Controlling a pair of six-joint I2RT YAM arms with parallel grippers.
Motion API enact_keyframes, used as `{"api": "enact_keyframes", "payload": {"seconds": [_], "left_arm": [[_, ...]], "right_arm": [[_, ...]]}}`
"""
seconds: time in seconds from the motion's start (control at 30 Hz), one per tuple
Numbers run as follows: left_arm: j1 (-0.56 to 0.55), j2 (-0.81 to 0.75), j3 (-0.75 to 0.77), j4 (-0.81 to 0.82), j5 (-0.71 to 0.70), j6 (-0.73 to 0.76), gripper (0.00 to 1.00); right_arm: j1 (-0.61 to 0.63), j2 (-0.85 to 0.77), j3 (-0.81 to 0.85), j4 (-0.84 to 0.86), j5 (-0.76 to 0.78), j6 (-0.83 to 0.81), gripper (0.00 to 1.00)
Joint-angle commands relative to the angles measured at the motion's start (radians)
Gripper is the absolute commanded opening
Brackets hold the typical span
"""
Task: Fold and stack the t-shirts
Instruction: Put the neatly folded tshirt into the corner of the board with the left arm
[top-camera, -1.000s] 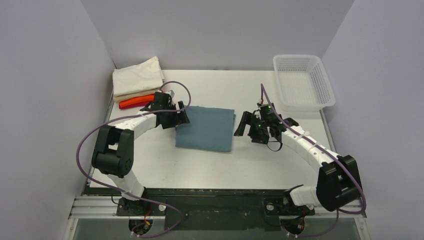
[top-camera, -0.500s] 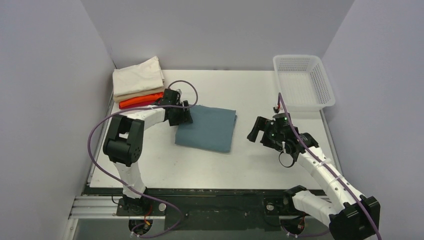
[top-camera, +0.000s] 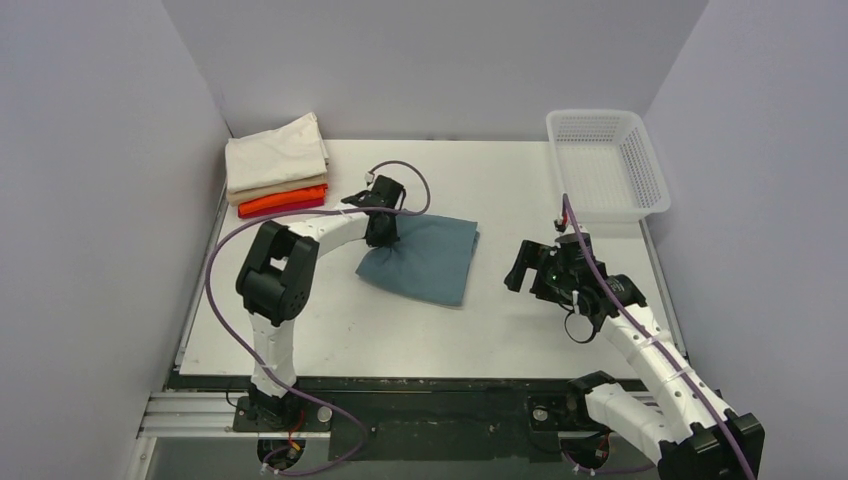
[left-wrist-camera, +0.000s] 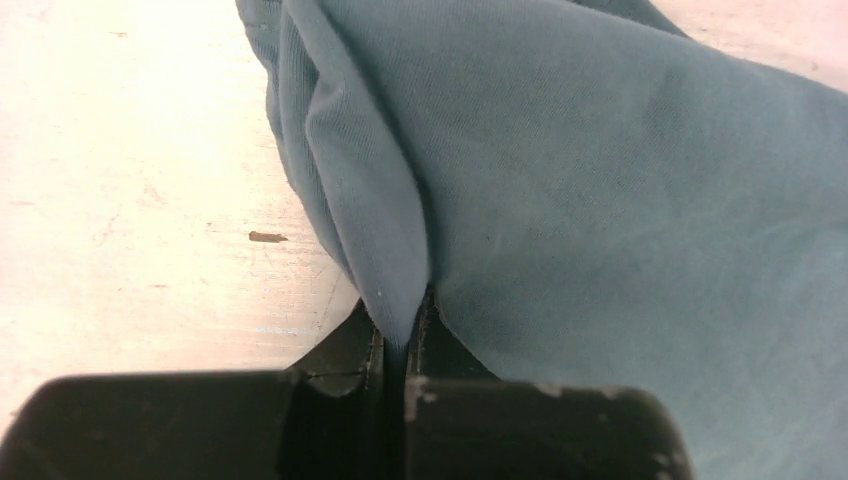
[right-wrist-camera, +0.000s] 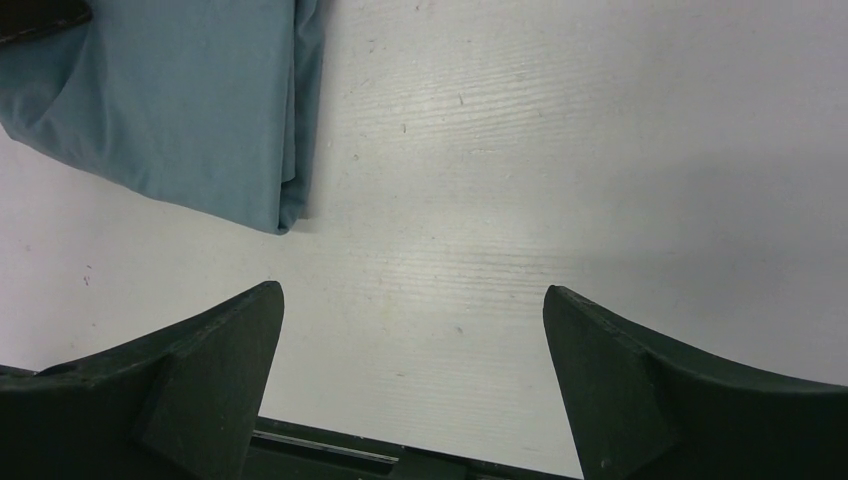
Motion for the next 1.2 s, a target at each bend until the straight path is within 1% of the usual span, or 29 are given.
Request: {"api": "enact_keyframes", "payload": {"seconds": [0.0, 0.13, 0.23, 0.3, 0.33, 0.4, 0.43, 0.47, 0.53, 0.63, 0.73, 0.83, 0.87, 0.93, 1.03, 1.1, 1.17], "left_arm": [[-0.038, 0.103, 0.045, -0.170, -0.159, -0.006, 0.00], [-0.042, 0.107, 0.179, -0.230, -0.292, 0.036, 0.00], [-0.028, 0.121, 0.269, -0.264, -0.359, 0.062, 0.00], [-0.030, 0.139, 0.343, -0.315, -0.460, 0.040, 0.00], [-0.033, 0.150, 0.378, -0.330, -0.572, 0.034, 0.00], [-0.029, 0.168, 0.430, -0.340, -0.619, 0.081, 0.00], [-0.020, 0.176, 0.455, -0.347, -0.597, 0.093, 0.00], [0.004, 0.192, 0.502, -0.355, -0.529, 0.107, 0.00], [0.038, 0.212, 0.561, -0.345, -0.449, 0.127, 0.00], [0.068, 0.235, 0.647, -0.311, -0.406, 0.170, 0.00], [0.098, 0.272, 0.730, -0.271, -0.365, 0.244, 0.00], [0.137, 0.316, 0.850, -0.251, -0.233, 0.309, 0.00], [0.155, 0.326, 0.875, -0.249, -0.223, 0.323, 0.00], [0.175, 0.360, 0.953, -0.250, -0.266, 0.321, 0.00], [0.194, 0.413, 1.073, -0.251, -0.383, 0.369, 0.00], [0.200, 0.429, 1.123, -0.250, -0.429, 0.398, 0.00], [0.209, 0.427, 1.141, -0.235, -0.466, 0.414, 0.00]], "right_arm": [[-0.012, -0.014, -0.019, -0.004, 0.021, -0.047, 0.98], [-0.012, -0.024, -0.051, 0.060, -0.001, -0.034, 0.97], [-0.012, -0.045, -0.066, 0.079, 0.008, -0.034, 0.97], [-0.013, -0.060, -0.073, 0.088, 0.021, -0.036, 0.96], [-0.014, -0.065, -0.075, 0.094, 0.025, -0.036, 0.96], [-0.014, -0.078, -0.081, 0.100, 0.036, -0.036, 0.96], [-0.015, -0.084, -0.083, 0.102, 0.045, -0.036, 0.96], [-0.015, -0.085, -0.084, 0.106, 0.046, -0.036, 0.96], [-0.017, -0.083, -0.087, 0.112, 0.049, -0.035, 0.96], [-0.019, -0.066, -0.087, 0.115, 0.047, -0.035, 0.96], [-0.020, -0.050, -0.087, 0.121, 0.041, -0.034, 0.96], [-0.021, -0.042, -0.095, 0.129, 0.041, -0.033, 0.96], [-0.021, -0.041, -0.094, 0.128, 0.043, -0.031, 0.96], [-0.023, -0.042, -0.096, 0.130, 0.046, -0.032, 0.96], [-0.024, -0.043, -0.099, 0.132, 0.051, -0.031, 0.96], [-0.025, -0.043, -0.101, 0.135, 0.050, -0.030, 0.96], [-0.026, -0.042, -0.105, 0.141, 0.049, -0.027, 0.96]]}}
